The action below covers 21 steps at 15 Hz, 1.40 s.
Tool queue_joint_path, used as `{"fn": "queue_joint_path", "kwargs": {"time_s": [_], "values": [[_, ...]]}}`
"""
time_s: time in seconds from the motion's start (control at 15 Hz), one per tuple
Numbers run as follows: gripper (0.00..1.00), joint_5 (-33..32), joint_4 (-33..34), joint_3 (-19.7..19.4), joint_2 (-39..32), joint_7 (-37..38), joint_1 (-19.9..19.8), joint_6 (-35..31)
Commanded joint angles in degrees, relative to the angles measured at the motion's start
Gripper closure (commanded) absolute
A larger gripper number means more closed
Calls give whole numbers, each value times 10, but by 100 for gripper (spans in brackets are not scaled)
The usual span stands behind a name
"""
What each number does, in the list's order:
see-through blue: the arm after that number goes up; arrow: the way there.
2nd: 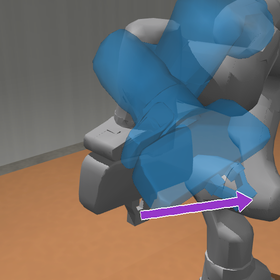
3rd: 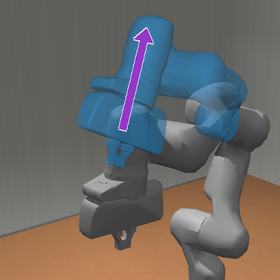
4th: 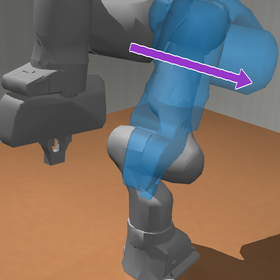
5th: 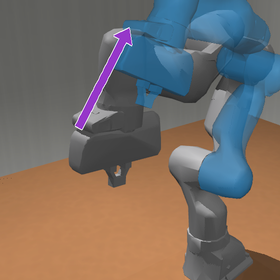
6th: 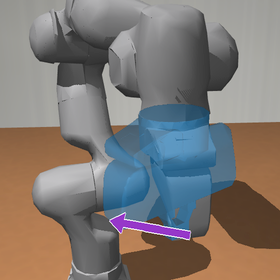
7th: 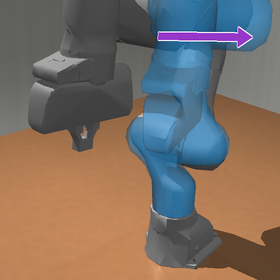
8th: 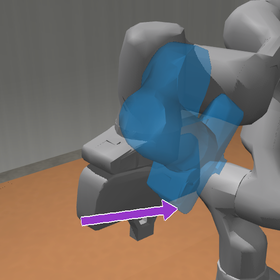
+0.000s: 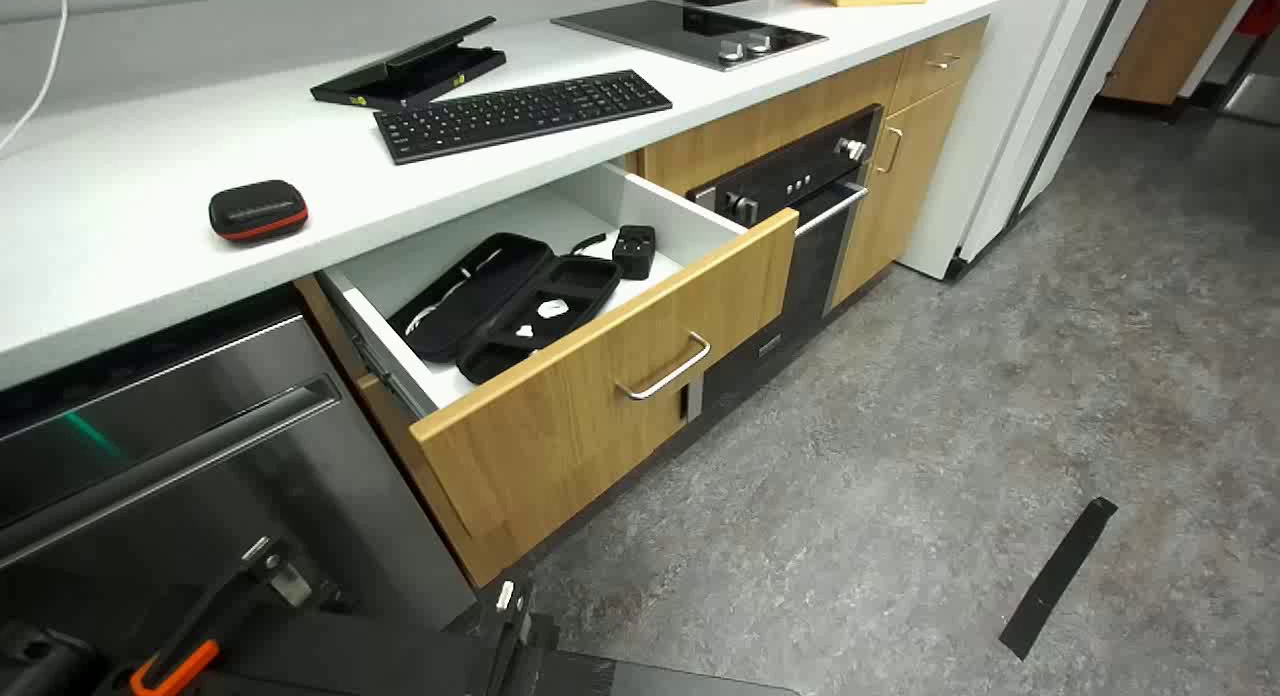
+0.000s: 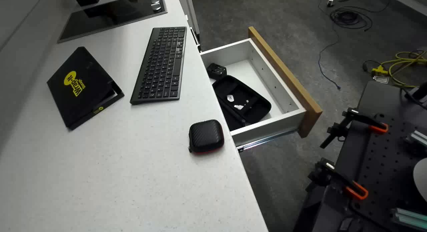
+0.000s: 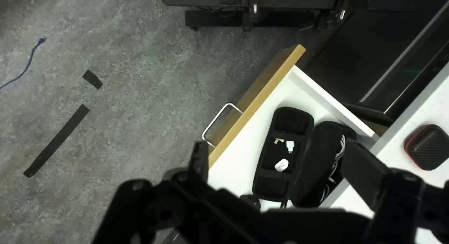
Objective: Close the open drawer
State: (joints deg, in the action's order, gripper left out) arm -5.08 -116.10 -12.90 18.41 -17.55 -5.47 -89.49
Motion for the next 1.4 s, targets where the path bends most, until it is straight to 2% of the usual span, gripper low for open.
{"fn": "queue_joint_path", "kwargs": {"time_s": [0.0, 0.13, 0.33, 0.73, 1.0, 1.13, 1.2, 1.33], "values": [[0, 2, 1, 5, -1, -1, -6, 1], [0, 5, -1, 4, -3, 5, -6, -9], [0, 7, -28, 4, -17, 40, -11, -83], [0, -21, -122, -6, -112, 102, -45, -285], [0, -30, -143, -24, -199, 106, -76, -403], [0, -19, -132, -32, -229, 88, -89, -397], [0, -10, -144, -24, -206, 89, -83, -392], [0, -11, -140, -28, -228, 89, -91, -394]]}}
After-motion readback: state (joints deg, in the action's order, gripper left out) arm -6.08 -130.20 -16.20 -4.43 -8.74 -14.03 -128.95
